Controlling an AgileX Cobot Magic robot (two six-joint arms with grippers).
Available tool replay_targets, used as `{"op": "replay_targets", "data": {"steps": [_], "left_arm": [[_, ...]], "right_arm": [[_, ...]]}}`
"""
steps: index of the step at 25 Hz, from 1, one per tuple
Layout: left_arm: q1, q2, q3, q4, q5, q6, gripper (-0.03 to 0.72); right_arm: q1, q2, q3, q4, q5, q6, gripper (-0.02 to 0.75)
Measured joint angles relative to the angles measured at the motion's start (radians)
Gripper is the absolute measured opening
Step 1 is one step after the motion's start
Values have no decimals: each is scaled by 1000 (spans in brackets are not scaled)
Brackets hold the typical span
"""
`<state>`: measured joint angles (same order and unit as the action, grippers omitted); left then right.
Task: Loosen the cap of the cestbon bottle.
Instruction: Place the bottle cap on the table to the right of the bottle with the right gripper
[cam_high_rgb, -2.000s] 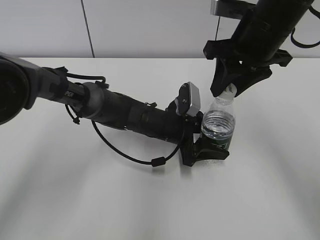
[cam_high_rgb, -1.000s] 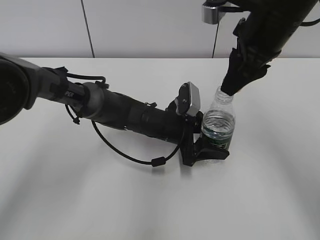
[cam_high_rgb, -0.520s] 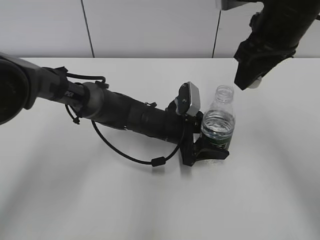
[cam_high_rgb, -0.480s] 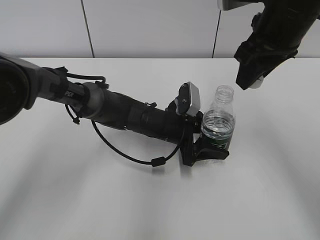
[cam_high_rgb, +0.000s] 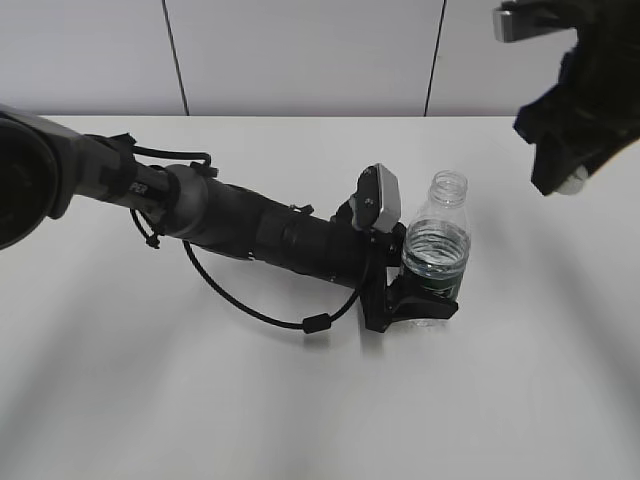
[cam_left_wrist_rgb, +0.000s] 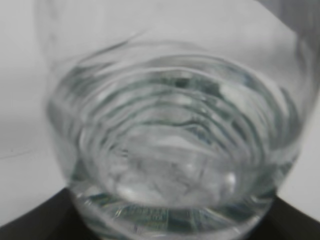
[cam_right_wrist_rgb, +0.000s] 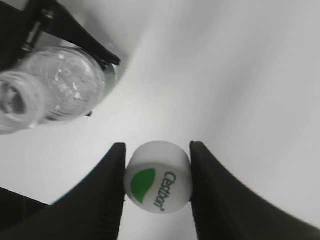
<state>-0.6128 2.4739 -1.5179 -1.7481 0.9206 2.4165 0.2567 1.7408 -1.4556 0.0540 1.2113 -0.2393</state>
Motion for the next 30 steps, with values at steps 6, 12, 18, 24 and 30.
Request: {"op": "replay_targets", "data": {"steps": [6,12,18,24,30], "left_arm": [[0,0,0,0,1,0,503],[0,0,0,0,2,0,503],[0,0,0,0,3,0,503],[0,0,0,0,3,0,503],[0,0,0,0,3,0,503]], "right_arm": [[-120,-30,208,40,-64,11,300],[-143,-42,431,109,-356,50,300],[-143,30,544,129,-565,87,300],[-143,92,545,154,-644,90,300],[-143,133,545,159,-665,90,298]]}}
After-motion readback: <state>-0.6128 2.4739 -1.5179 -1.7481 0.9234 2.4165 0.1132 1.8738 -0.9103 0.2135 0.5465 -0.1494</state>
